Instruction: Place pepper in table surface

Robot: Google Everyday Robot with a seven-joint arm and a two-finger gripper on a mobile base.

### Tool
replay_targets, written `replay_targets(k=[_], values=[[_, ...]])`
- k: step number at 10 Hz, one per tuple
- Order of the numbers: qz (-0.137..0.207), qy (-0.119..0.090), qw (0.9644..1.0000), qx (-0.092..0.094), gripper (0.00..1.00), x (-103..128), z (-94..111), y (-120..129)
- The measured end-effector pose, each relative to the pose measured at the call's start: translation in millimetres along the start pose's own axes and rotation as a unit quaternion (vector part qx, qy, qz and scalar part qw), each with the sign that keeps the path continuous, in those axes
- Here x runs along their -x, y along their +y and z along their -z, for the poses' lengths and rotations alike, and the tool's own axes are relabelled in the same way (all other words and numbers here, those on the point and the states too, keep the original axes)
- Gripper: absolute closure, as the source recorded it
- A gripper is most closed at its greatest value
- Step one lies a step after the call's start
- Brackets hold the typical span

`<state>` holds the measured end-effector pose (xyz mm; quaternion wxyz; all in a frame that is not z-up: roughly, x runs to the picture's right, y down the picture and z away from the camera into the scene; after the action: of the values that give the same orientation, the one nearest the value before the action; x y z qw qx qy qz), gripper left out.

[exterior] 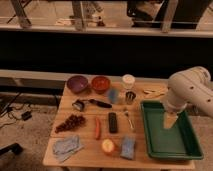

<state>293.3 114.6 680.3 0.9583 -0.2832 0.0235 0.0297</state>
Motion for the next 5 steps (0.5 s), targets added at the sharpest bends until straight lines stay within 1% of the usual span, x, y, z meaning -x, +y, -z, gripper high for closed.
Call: replay_targets(k=[1, 2, 3, 5], values=[[0.006, -0.003, 1.0, 0.003, 0.2, 2, -3, 2], [0.013, -0.007, 0.9999, 0.004, 0.2, 8, -5, 5], [0.021, -0.013, 0.9997, 0.003, 0.2, 19, -6, 5], [0.049, -0.026, 0.9985, 0.001, 0.2, 49, -10, 6]])
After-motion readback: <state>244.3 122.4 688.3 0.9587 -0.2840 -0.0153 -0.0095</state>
